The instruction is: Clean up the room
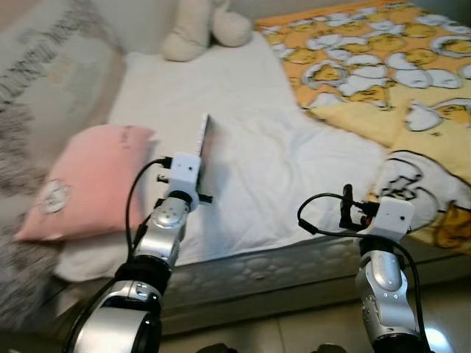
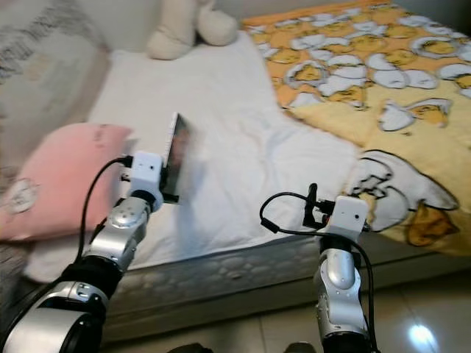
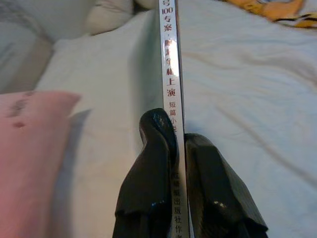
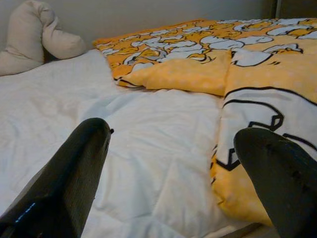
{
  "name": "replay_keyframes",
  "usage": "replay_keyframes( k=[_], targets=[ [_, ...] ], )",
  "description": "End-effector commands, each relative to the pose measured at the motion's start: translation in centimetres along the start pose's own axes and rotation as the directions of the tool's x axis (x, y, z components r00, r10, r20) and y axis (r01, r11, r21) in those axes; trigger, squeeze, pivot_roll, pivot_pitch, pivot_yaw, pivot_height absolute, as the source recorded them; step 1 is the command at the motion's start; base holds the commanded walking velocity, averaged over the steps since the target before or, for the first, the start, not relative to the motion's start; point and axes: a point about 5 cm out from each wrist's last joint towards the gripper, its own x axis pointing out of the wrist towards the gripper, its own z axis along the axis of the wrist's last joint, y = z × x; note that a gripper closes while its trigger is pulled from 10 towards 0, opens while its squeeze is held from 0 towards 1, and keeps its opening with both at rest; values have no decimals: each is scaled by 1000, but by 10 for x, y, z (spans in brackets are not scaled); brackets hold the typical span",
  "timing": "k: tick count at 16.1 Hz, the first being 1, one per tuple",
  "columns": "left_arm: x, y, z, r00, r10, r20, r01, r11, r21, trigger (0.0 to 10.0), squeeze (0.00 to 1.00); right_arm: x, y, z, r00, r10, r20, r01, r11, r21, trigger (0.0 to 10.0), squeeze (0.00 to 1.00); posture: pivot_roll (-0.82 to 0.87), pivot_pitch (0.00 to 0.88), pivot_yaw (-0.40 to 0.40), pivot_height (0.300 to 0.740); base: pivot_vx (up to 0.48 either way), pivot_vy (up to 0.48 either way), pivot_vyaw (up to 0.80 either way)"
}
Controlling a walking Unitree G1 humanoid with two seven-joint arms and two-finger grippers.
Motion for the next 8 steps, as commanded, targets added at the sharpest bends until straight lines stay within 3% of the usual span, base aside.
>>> replay_keyframes(
  k=[1, 4, 6, 8],
  targets=[
    [1, 2, 8, 999, 5, 44, -5, 1000, 0, 10000, 0, 4, 2, 6, 1000, -3, 22, 3, 1000, 9, 10000, 0, -170, 0, 208, 730, 0, 0, 0],
    [-1, 7, 3, 997, 78, 24, -76, 992, -101, 10000, 0, 10, 6, 9, 998, 66, 12, -66, 998, -19, 10000, 0, -149, 0, 158, 730, 0, 0, 0],
    [-4, 9, -2, 995, 97, 16, -95, 989, -110, 10000, 0, 14, 7, 12, 996, 92, 11, -92, 995, -32, 10000, 0, -129, 0, 132, 730, 0, 0, 0],
    [-7, 12, -4, 995, 93, 26, -91, 994, -61, 10000, 0, 19, 10, 13, 995, 101, 14, -100, 995, -26, 10000, 0, -108, 0, 126, 730, 0, 0, 0]
  ],
)
